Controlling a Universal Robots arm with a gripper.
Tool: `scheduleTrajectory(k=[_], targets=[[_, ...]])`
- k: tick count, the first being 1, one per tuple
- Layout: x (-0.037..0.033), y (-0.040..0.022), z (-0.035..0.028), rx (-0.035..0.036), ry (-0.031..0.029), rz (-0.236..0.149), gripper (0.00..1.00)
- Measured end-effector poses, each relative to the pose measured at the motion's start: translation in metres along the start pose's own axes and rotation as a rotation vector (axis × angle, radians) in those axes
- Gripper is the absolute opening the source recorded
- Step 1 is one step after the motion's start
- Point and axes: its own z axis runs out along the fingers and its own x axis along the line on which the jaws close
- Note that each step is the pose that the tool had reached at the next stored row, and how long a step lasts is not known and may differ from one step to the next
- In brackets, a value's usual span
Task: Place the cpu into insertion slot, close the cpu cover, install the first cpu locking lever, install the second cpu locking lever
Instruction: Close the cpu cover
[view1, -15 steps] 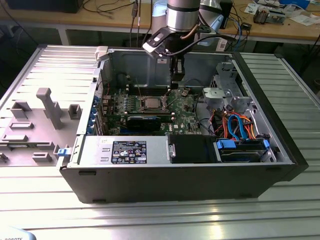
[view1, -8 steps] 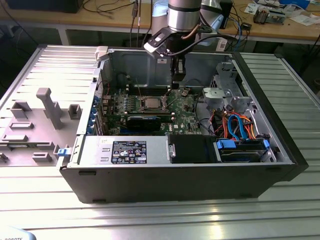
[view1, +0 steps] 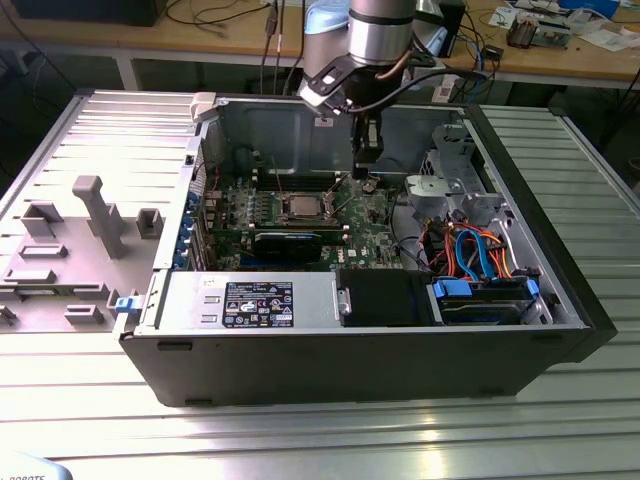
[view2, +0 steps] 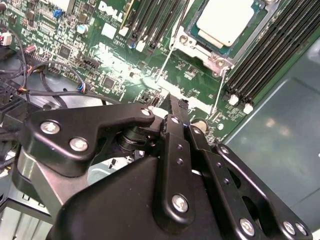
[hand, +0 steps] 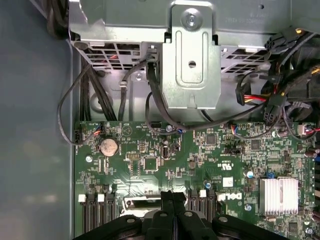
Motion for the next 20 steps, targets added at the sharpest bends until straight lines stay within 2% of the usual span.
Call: scheduleTrajectory(k=[11,20], targets=[[0.0014,0.0101,0.0049,0.0001,-0.0118,0.0,0.11],[0.002,0.0127,0.0091,0.0032,-0.0149,-0.001,0.11]])
